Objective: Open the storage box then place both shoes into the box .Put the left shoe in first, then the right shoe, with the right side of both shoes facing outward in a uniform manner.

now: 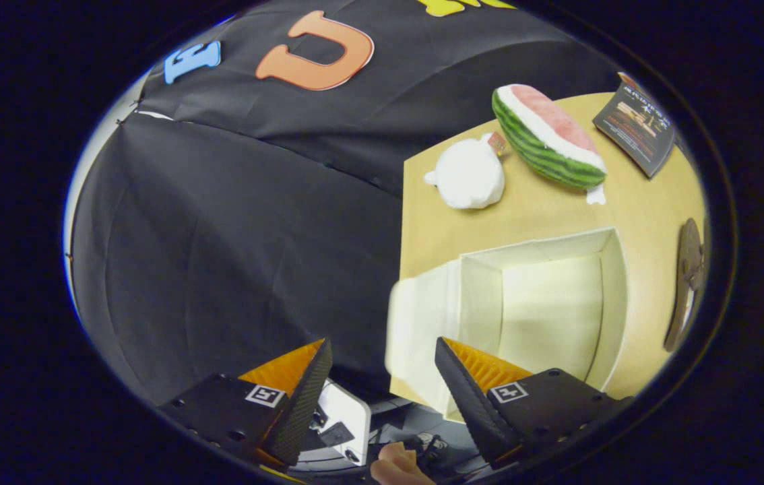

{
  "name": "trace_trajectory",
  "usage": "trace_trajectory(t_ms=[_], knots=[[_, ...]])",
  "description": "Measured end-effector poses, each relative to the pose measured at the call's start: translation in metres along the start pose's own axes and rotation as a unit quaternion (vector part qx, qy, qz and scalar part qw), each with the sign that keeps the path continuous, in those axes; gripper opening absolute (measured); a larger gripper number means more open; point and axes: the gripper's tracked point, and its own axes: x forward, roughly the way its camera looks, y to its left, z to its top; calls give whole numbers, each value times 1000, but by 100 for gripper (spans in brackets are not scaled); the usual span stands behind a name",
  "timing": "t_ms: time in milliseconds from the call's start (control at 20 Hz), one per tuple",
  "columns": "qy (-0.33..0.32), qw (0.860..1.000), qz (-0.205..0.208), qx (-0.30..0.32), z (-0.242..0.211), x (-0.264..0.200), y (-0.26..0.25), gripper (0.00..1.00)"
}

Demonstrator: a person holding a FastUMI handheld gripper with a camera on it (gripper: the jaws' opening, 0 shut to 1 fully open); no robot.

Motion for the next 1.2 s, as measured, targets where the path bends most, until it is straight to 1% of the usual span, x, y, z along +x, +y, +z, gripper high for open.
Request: trace_trajectory(t_ms=[100,200,300,600,850,1000,1200], knots=[[0,1000,-27,-8,1,-7,-31,94],[-13,997,-79,-10,11,-17,-76,95],[-11,994,-106,-17,14,-28,-108,95],[-17,990,-143,-10,27,-77,-193,95],[-13,982,-188,-1,32,-111,-272,95],[-8,976,-219,3,31,-124,-321,95],[0,964,-263,22,17,-147,-378,95]])
